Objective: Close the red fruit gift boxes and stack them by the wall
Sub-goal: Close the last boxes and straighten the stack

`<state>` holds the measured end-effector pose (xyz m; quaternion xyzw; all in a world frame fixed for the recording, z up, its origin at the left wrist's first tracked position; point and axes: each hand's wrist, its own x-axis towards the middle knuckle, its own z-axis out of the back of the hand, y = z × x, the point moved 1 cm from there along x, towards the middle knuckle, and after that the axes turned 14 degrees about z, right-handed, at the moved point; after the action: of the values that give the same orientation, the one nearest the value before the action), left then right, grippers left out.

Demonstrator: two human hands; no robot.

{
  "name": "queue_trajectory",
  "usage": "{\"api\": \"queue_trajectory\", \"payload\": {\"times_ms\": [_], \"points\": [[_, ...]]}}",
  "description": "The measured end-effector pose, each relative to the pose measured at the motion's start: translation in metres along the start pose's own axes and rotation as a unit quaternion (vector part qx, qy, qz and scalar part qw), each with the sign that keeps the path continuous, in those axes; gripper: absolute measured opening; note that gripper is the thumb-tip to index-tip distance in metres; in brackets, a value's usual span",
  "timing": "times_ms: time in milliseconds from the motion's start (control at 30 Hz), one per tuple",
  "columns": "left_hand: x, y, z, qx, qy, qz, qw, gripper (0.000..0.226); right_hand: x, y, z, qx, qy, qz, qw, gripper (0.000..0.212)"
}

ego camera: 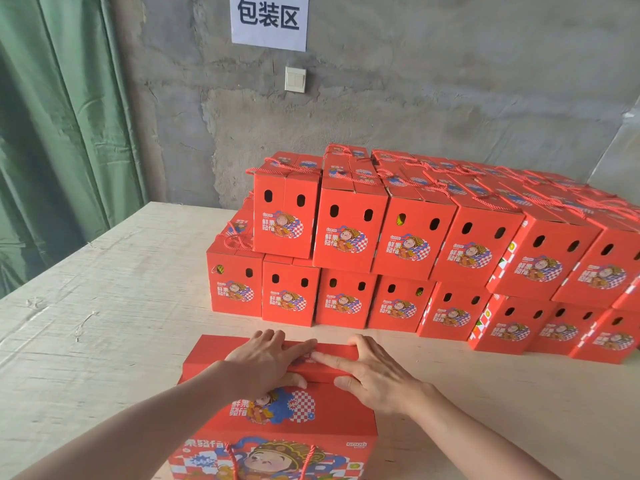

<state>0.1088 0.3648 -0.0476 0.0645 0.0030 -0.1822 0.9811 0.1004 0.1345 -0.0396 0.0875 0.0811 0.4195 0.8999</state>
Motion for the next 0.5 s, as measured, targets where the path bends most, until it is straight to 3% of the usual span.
{"api": "queue_trajectory", "payload": {"times_ms": [200, 333, 500], "points": [[-0.012, 0.038, 0.004, -0.04, 0.032, -0.056, 0.997, 0.081, -0.002, -0.002, -0.004, 0.009, -0.031, 0.007, 0.999, 0.046], [-0.029, 0.065, 0.0, -0.058, 0.009, -0.029, 0.998, 0.062, -0.003, -0.001, -0.005, 0.008, -0.033, 0.004, 0.999, 0.045], [-0.048, 0.097, -0.006, -0.092, 0.011, 0.023, 0.995, 0.063, -0.003, -0.001, -0.003, 0.009, -0.034, 0.004, 0.999, 0.046]]}}
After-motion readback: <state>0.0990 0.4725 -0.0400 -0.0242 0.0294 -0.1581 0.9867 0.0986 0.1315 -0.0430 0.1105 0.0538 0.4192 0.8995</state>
